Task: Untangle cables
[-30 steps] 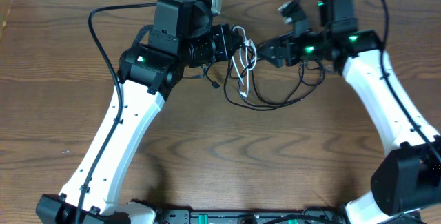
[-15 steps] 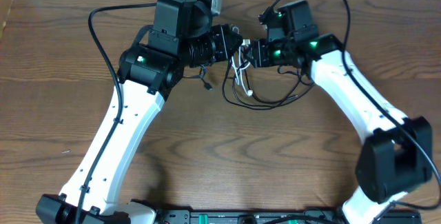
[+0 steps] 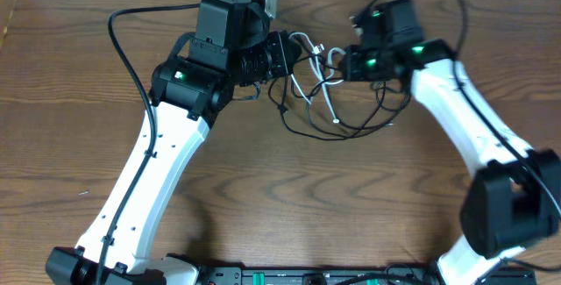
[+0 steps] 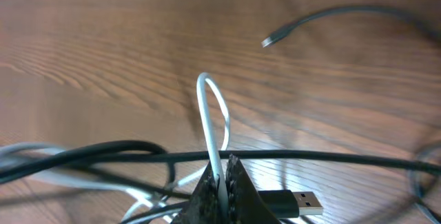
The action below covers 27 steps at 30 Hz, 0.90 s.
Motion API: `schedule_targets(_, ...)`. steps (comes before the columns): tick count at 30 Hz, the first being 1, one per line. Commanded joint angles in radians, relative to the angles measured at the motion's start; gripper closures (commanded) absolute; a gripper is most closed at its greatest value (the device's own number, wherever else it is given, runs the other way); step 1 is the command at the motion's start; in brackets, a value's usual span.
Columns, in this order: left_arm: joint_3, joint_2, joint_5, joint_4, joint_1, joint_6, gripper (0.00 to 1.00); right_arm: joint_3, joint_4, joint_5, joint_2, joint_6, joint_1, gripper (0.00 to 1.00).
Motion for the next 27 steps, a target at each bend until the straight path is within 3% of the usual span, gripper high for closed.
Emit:
schedule_targets(1, 0.011, 0.0, -0.092, -0.016, -0.002, 0.007, 0.92, 0.003, -0.037, -0.092, -0.121, -0.066, -0.066, 0.99)
schedule_targets(13, 0.01, 0.001, -0.121, -0.04, -0.002, 0.007, 0.92, 0.003, -0.14, -0.315, -0.318, -0.119, -0.287, 0.99)
schedule_targets(27, 0.01, 0.043, -0.199, -0.129, -0.001, 0.023, 0.92, 0.003, -0.18, -0.374, -0.352, -0.144, -0.487, 0.99)
